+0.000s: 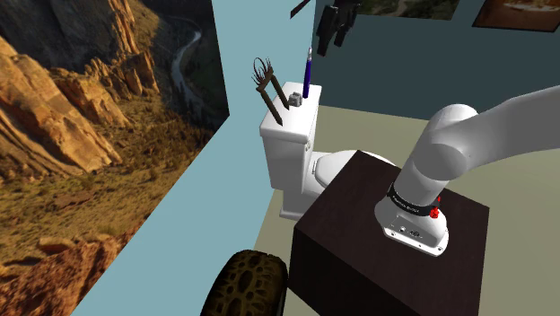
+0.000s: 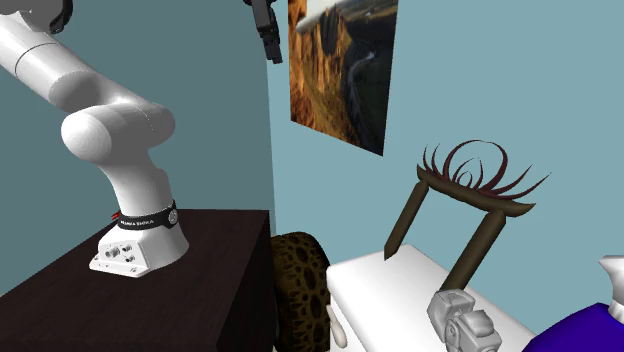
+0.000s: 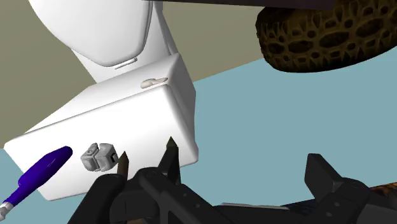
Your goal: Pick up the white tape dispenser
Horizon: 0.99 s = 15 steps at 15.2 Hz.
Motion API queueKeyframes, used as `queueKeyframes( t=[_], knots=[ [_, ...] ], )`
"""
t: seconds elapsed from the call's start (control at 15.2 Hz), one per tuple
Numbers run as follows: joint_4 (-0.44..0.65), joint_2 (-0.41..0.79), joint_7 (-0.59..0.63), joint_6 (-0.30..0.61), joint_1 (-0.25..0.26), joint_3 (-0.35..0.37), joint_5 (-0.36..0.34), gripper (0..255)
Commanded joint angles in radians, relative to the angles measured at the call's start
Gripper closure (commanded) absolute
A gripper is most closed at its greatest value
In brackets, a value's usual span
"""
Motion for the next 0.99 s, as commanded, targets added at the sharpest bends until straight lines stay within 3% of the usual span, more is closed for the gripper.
queueKeyframes(
  t=[0.0, 0.92],
  knots=[
    [0.000, 0.000, 0.000, 0.000, 0.000, 0.000, 0.000, 0],
    [0.070, 0.442, 0.215, 0.336, -0.142, 0.008, -0.044, 0]
  ],
)
